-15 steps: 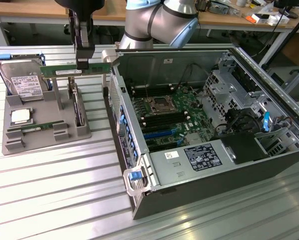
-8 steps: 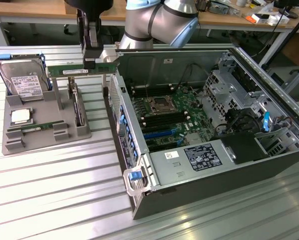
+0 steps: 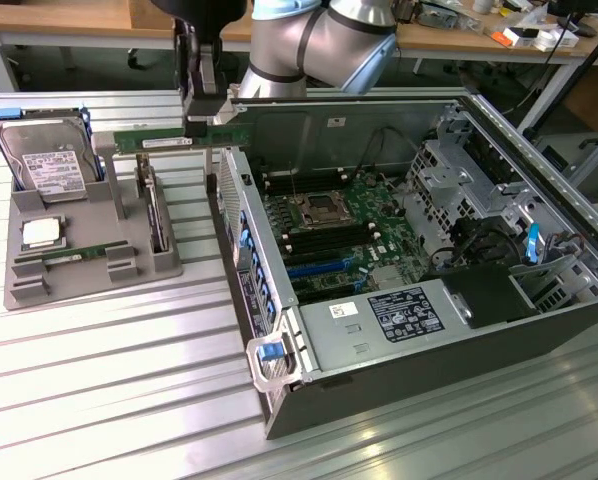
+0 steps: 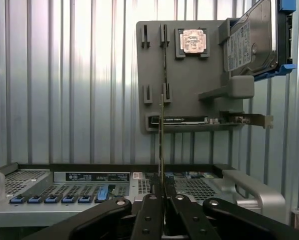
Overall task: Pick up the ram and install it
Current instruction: 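Pick up the ram and move it above insertion slot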
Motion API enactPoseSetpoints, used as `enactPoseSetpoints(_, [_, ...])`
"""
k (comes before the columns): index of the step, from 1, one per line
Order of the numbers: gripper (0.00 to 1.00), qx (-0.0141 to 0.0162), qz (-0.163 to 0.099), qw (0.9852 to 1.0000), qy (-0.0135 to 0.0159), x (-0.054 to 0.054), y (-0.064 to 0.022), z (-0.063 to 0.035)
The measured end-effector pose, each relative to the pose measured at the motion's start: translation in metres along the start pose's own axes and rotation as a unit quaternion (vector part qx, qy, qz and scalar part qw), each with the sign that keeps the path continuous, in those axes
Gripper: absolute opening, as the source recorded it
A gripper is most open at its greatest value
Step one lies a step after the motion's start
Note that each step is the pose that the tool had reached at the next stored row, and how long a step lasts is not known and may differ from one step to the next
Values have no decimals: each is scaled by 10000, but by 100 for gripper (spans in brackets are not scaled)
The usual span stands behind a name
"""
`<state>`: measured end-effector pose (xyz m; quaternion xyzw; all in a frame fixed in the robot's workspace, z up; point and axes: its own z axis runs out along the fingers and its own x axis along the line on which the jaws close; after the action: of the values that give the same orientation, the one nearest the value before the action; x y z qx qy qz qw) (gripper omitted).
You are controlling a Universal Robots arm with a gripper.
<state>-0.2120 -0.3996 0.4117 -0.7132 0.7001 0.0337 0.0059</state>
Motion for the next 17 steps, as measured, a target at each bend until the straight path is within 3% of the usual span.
enactPoseSetpoints(17, [13, 0, 0, 10000, 0, 6, -336, -13])
